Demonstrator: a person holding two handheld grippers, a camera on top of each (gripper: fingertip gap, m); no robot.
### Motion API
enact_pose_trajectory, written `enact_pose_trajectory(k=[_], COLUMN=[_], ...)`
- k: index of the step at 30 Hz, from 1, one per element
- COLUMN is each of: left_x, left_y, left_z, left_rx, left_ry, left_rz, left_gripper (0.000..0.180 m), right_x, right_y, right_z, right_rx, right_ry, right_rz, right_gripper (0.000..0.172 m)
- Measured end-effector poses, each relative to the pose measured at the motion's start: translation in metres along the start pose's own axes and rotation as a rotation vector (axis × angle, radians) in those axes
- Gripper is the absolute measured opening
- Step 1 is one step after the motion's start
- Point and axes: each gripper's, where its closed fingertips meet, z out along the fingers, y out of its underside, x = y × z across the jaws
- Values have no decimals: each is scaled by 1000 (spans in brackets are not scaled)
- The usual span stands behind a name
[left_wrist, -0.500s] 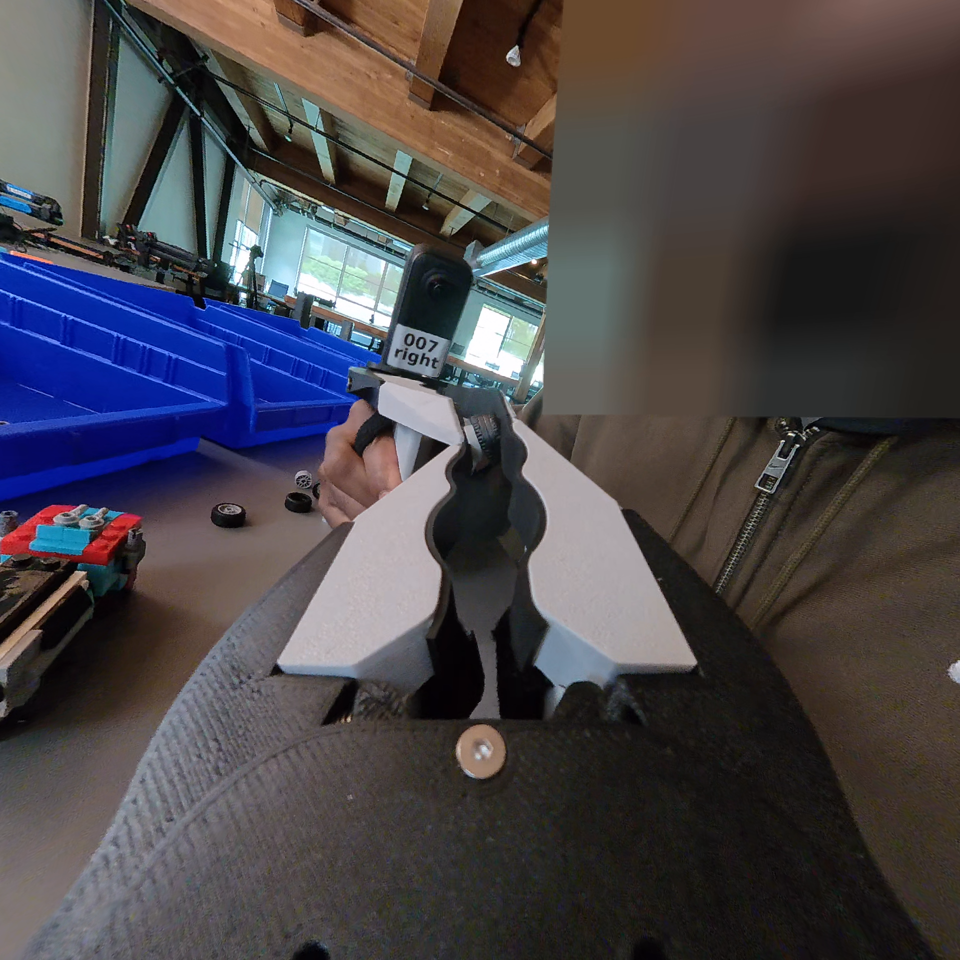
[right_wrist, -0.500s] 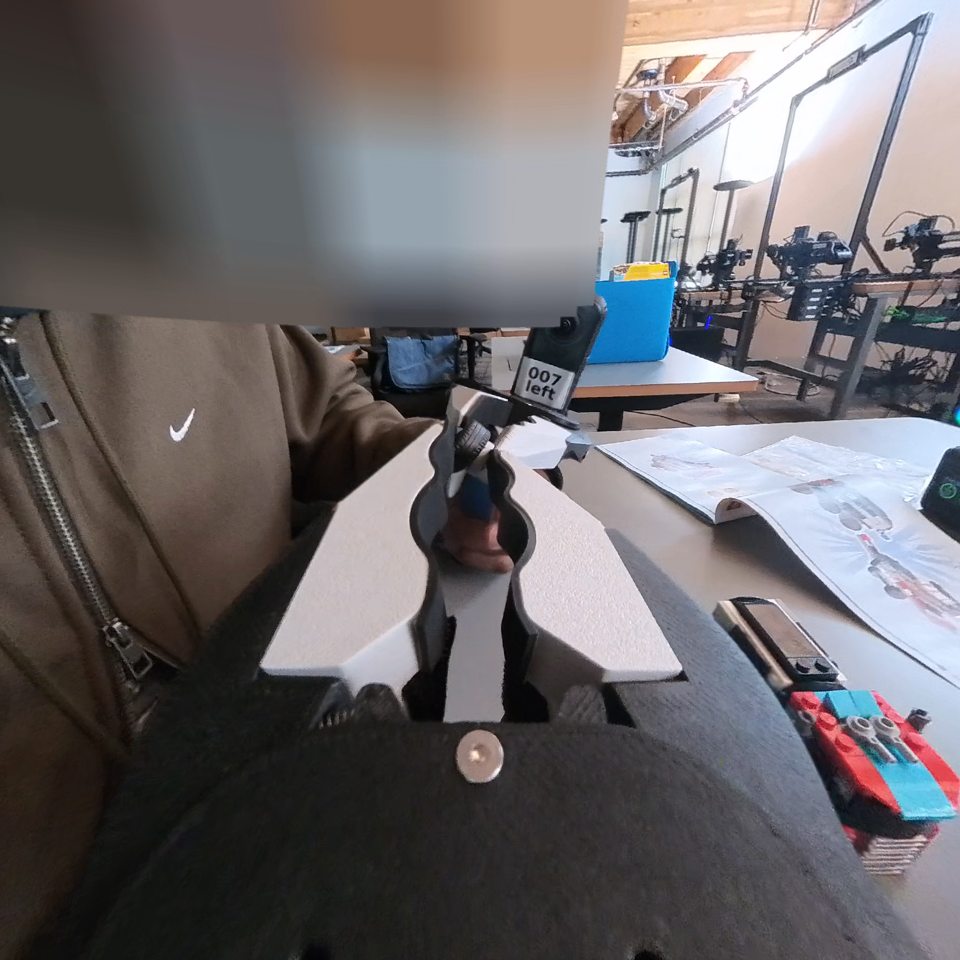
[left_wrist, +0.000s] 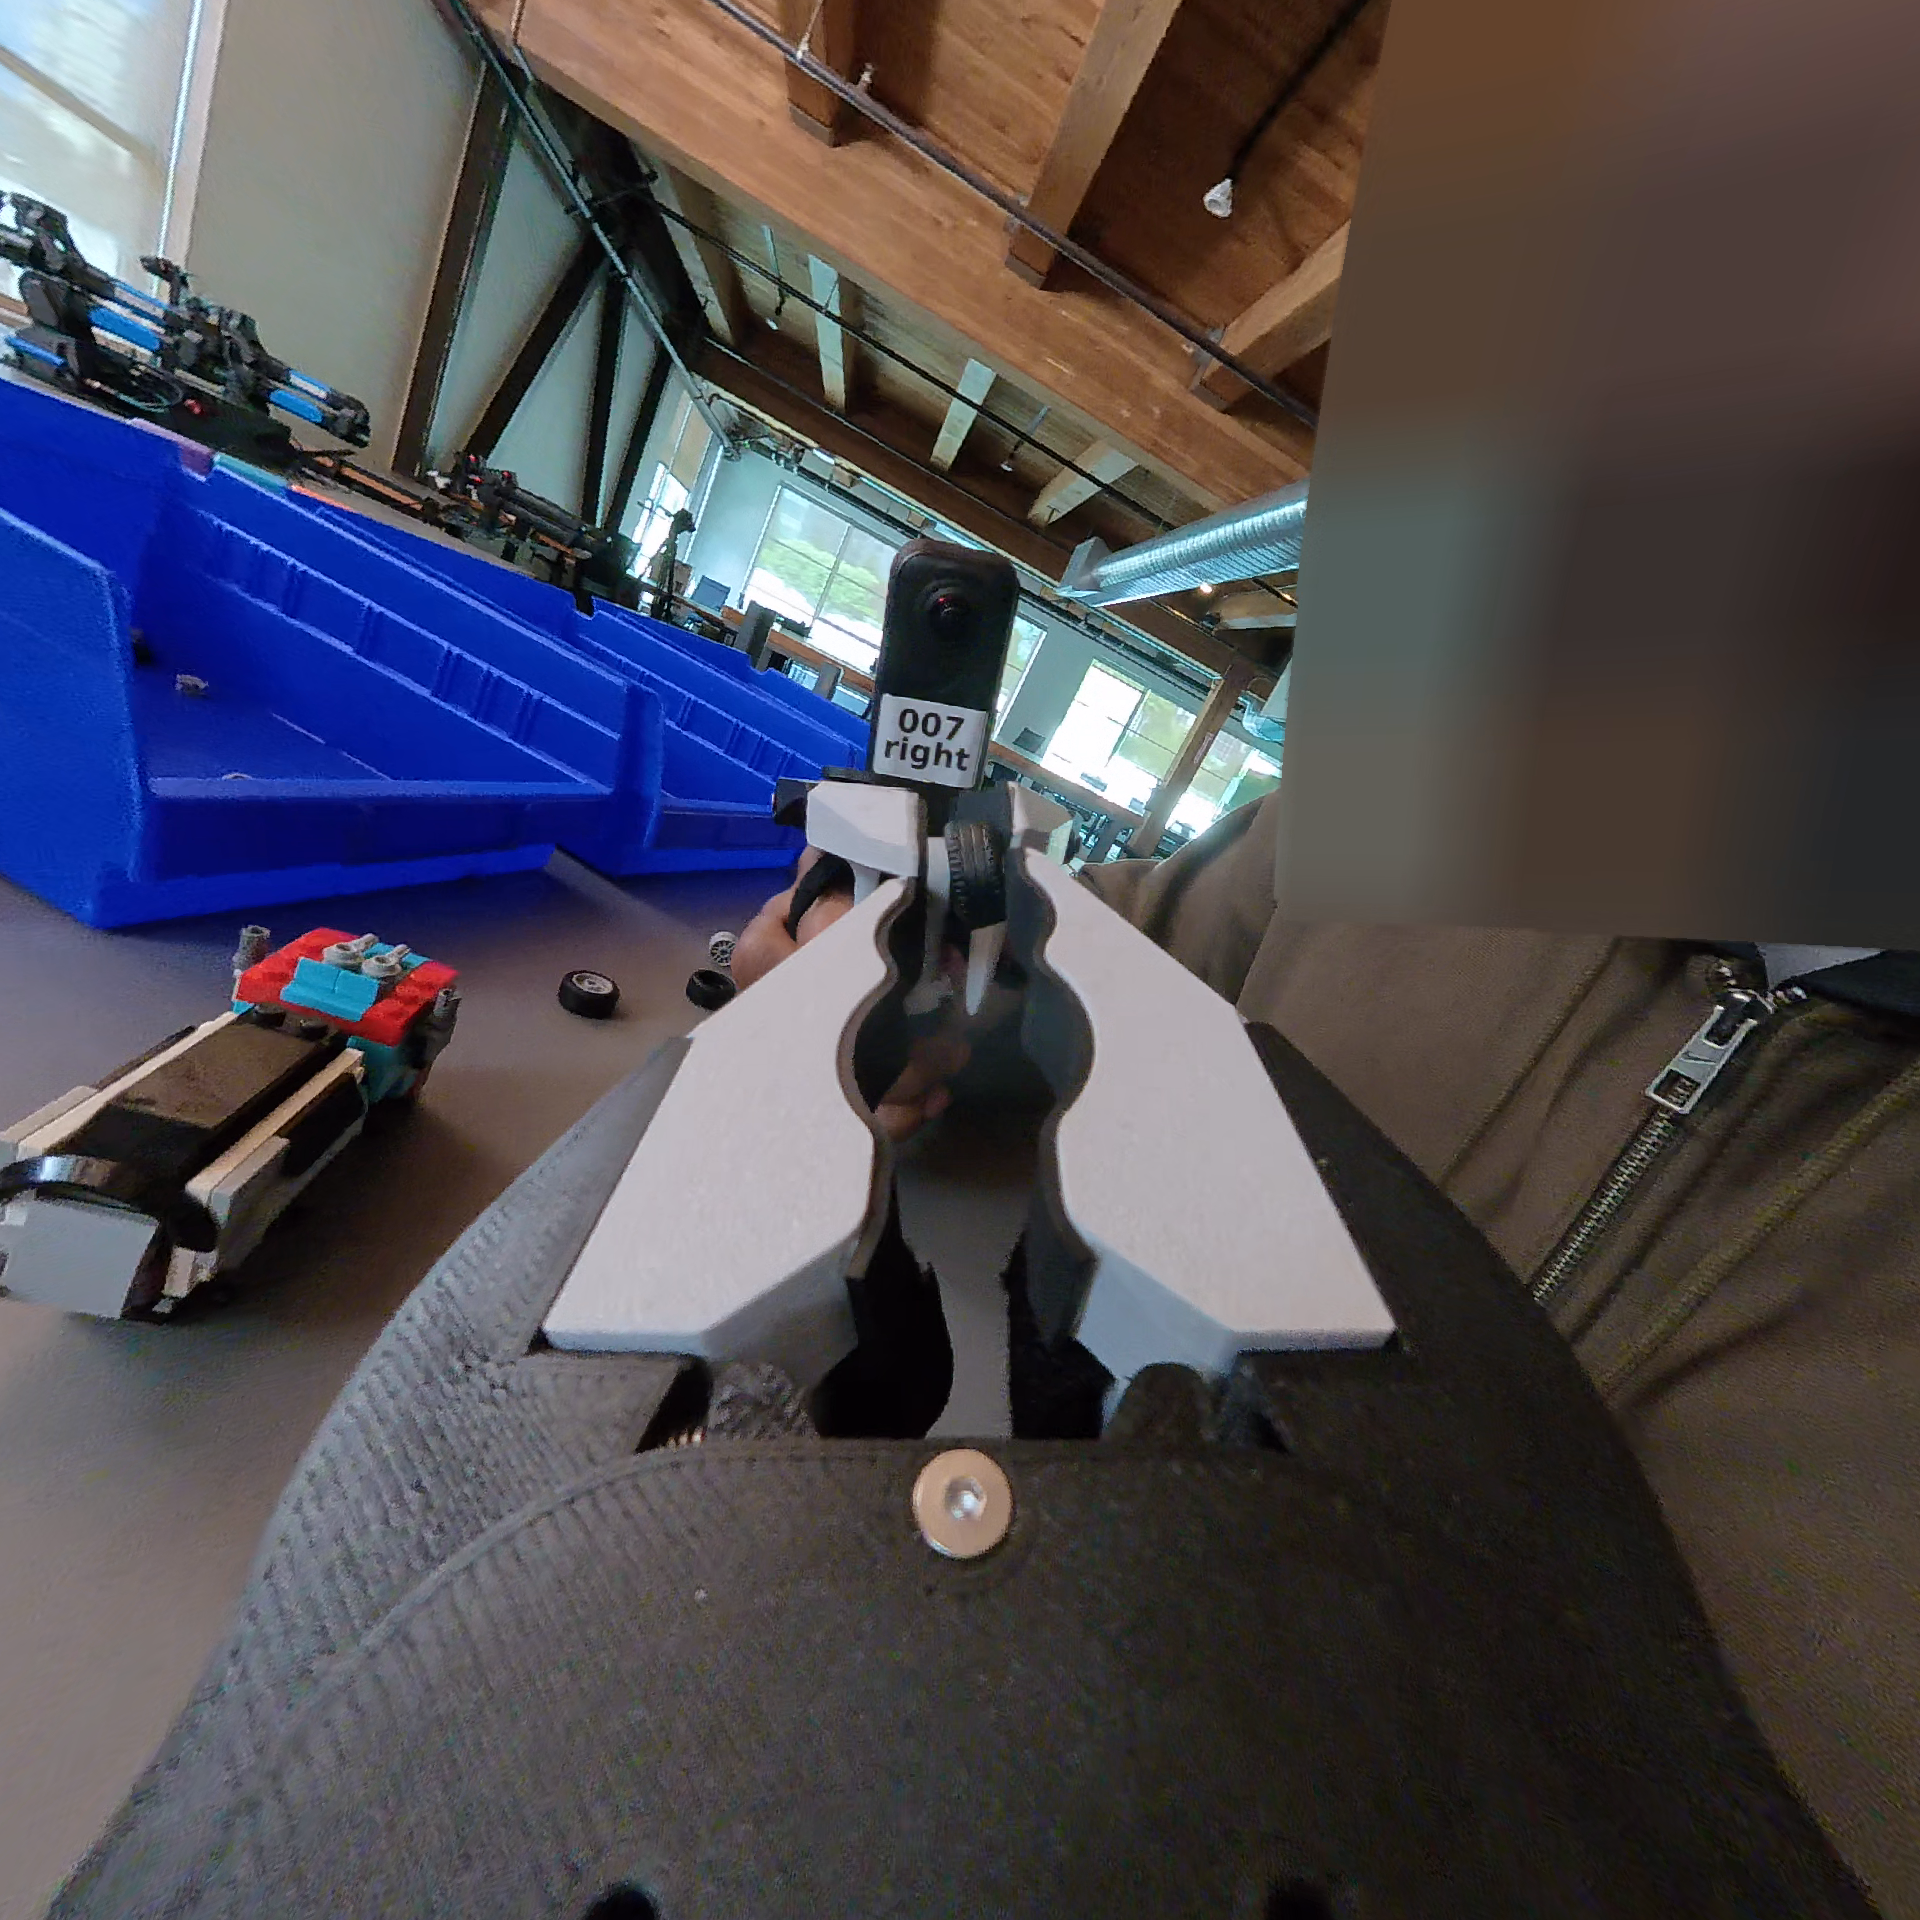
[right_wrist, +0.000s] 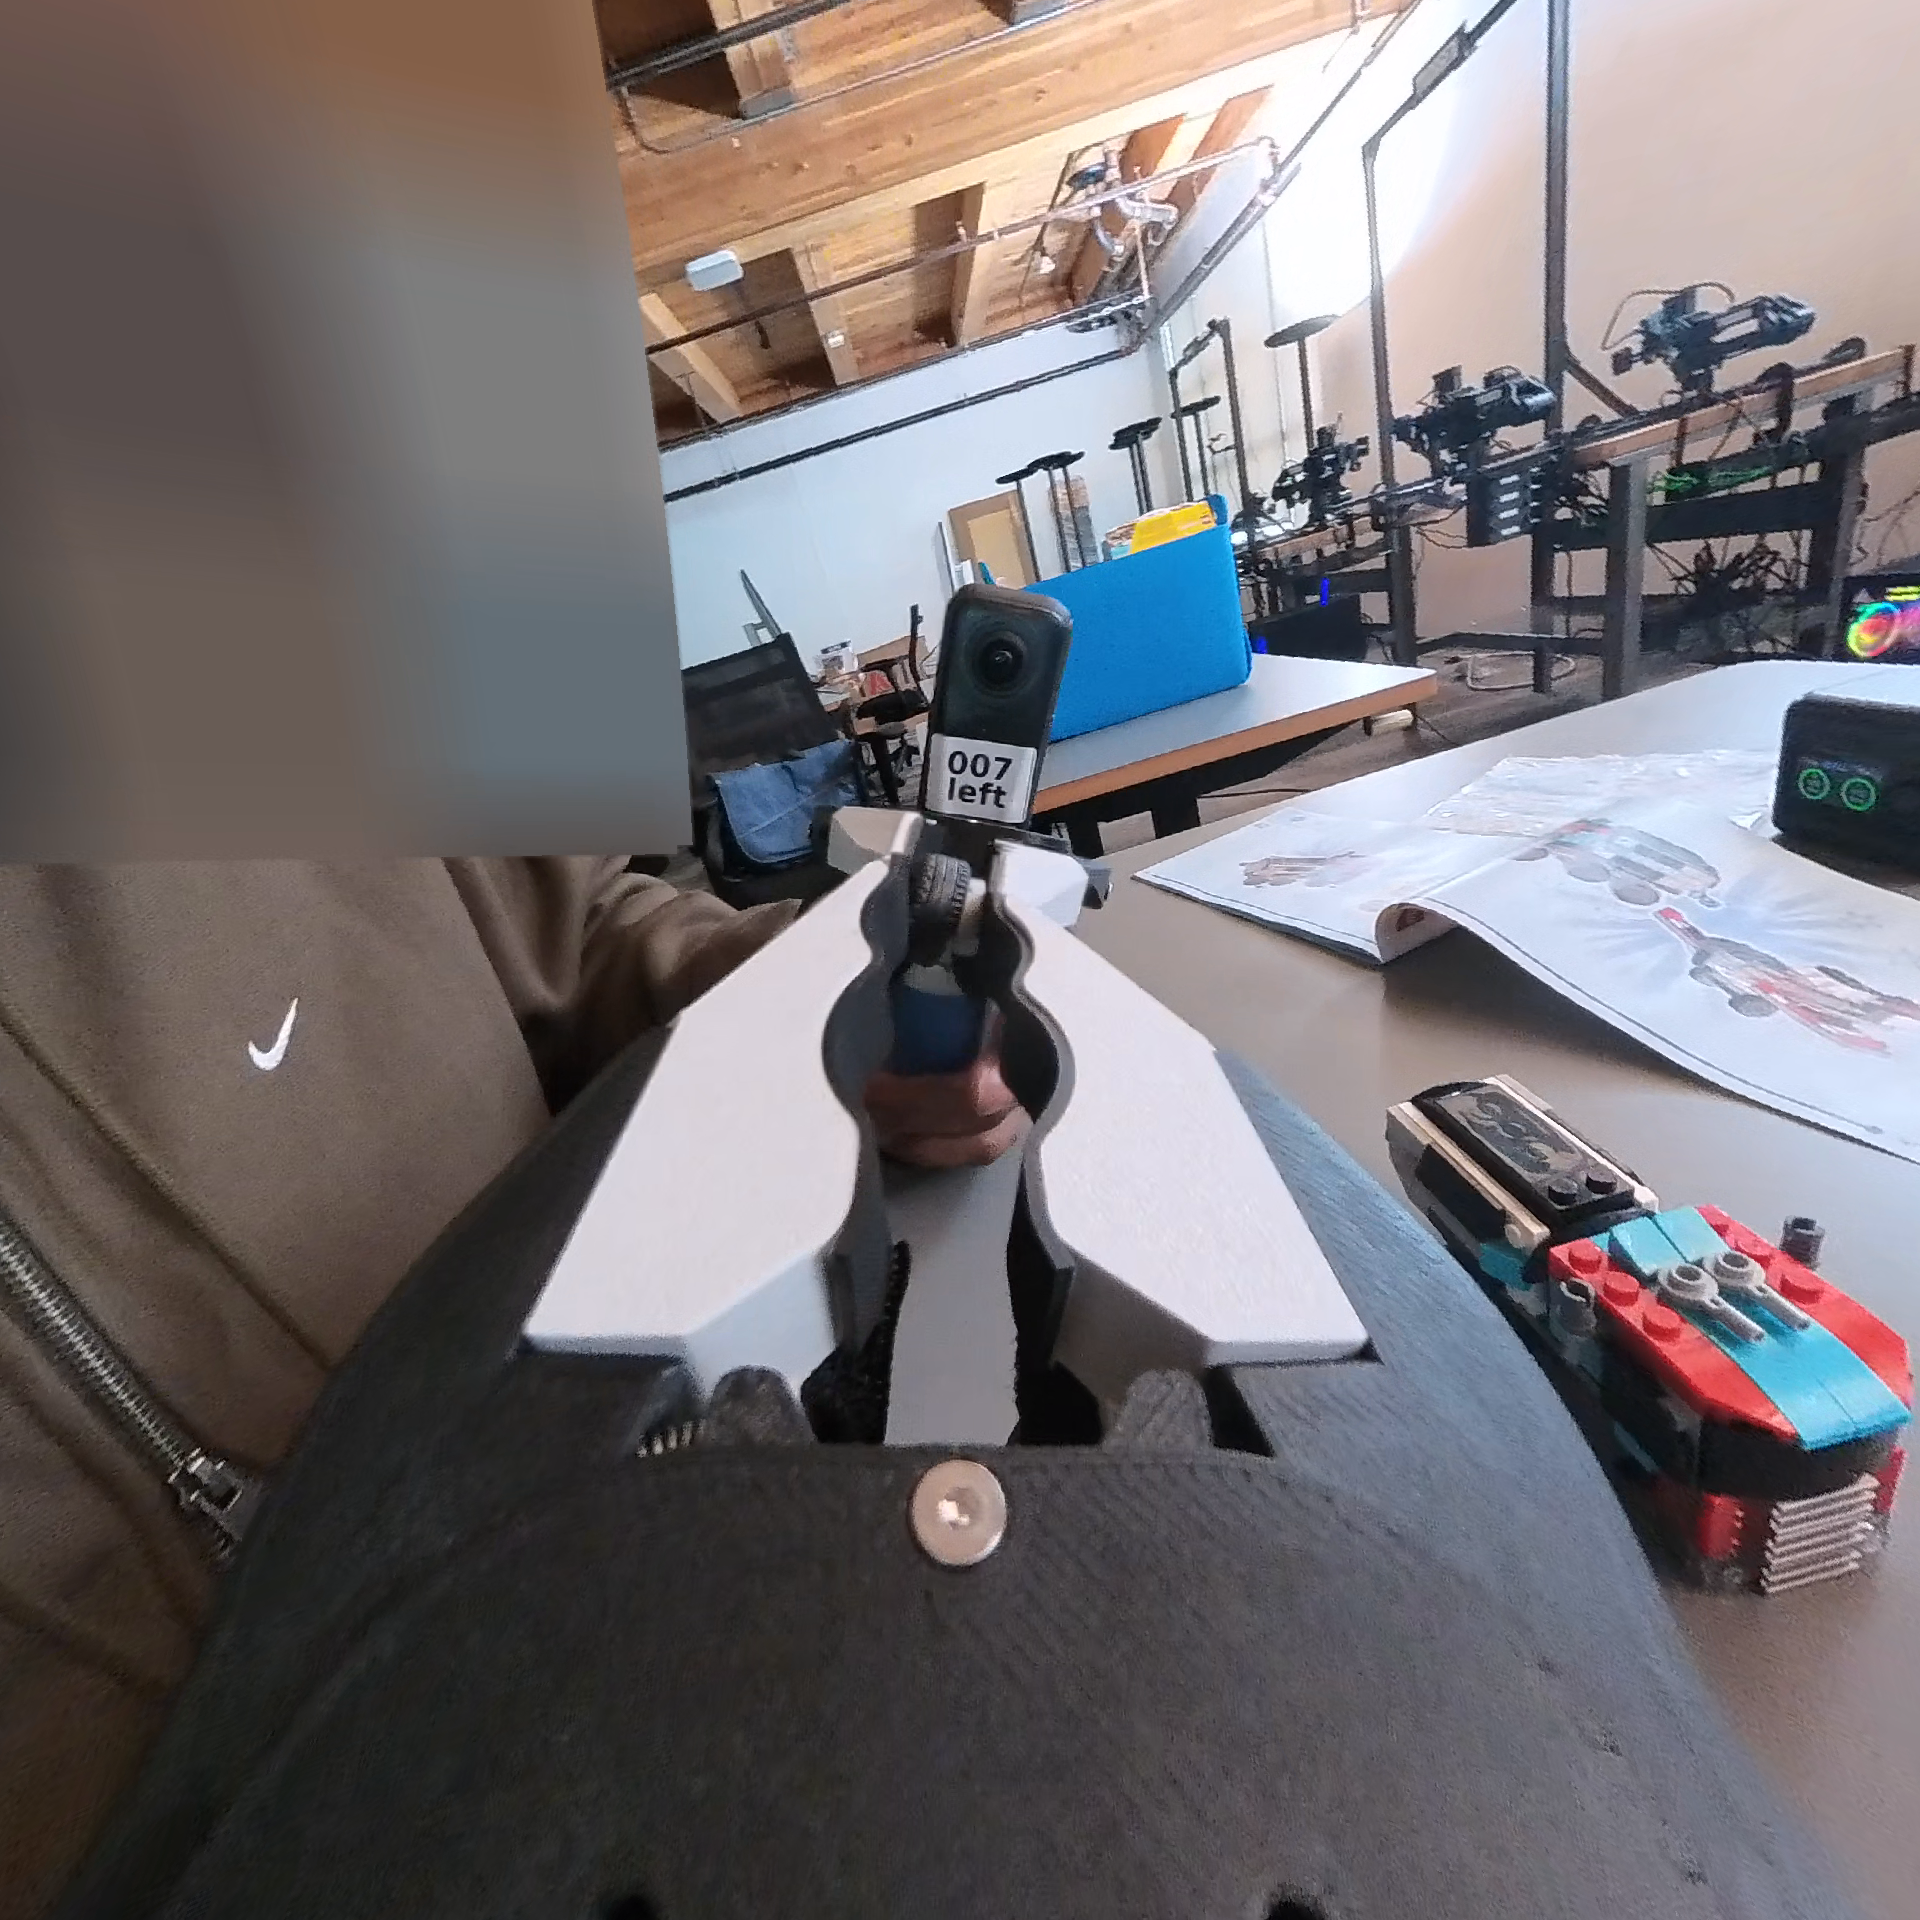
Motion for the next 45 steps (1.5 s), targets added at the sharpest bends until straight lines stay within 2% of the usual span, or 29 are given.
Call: enact_pose_trajectory(k=[16, 27, 37, 45], left_x=[0, 1, 3, -10], left_y=[0, -1, -3, 0], left_z=[2, 1, 2, 3], left_rx=[12, 33, 52, 20], left_ry=[19, 42, 65, -33], left_rz=[-28, -49, -66, -55], left_gripper=[17, 16, 15, 16], right_x=[2, 5, 4, 18], right_y=[-5, -5, -7, -7], right_z=[3, 3, 3, 1], right_rx=[93, 135, 160, 119], right_ry=[-54, -61, -79, 5], right_rz=[277, 380, 416, 335], right_gripper=[15, 13, 13, 14])
